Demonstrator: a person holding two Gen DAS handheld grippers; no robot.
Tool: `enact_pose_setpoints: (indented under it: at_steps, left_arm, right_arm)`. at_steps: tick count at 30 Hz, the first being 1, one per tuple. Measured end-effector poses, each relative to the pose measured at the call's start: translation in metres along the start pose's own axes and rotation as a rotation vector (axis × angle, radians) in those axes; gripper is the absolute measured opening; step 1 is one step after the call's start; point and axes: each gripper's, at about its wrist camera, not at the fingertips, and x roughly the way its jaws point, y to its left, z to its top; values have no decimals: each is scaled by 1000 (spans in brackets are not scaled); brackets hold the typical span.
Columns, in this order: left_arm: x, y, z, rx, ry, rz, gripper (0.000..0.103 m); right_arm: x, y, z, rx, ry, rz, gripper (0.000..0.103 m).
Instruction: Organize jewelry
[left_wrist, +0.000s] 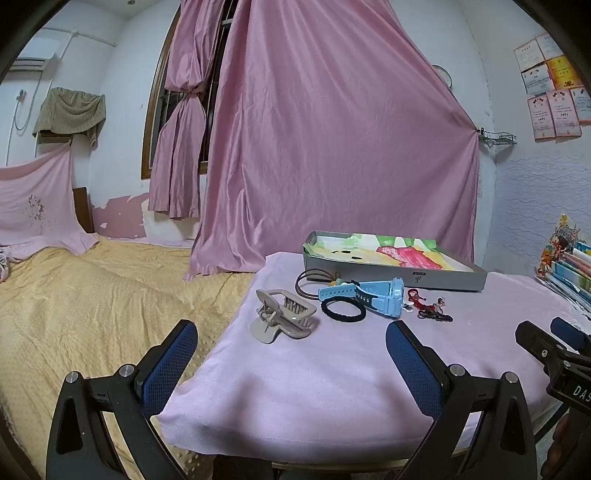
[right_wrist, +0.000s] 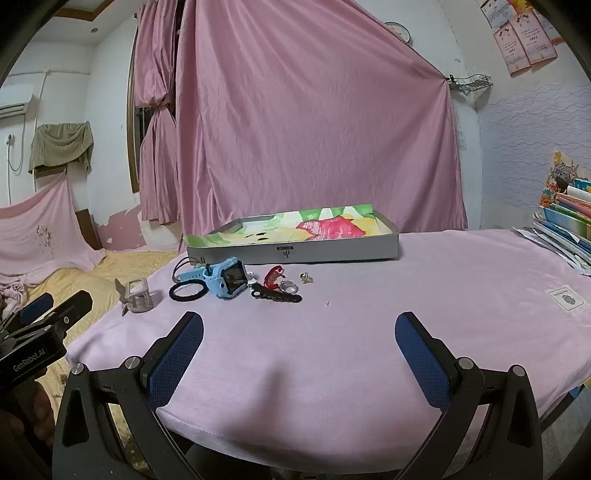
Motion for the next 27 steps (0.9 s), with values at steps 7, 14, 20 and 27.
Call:
enact_pose_setpoints:
  at_steps: [7, 14, 20, 27]
  left_arm:
    - [0, 0, 0, 1, 3, 1, 103]
    - [0, 0, 0, 0, 5, 0, 103]
    - [0, 0, 0, 0, 5, 0, 103]
    - [1, 1, 2, 8, 10, 3, 103]
  right_arm:
    - [1, 1, -1, 0, 2, -1, 102]
    - [2, 1, -2, 0, 3, -1, 102]
    - [2, 1, -2, 0, 4, -1, 102]
    - [7, 2, -3, -8, 9, 2, 102]
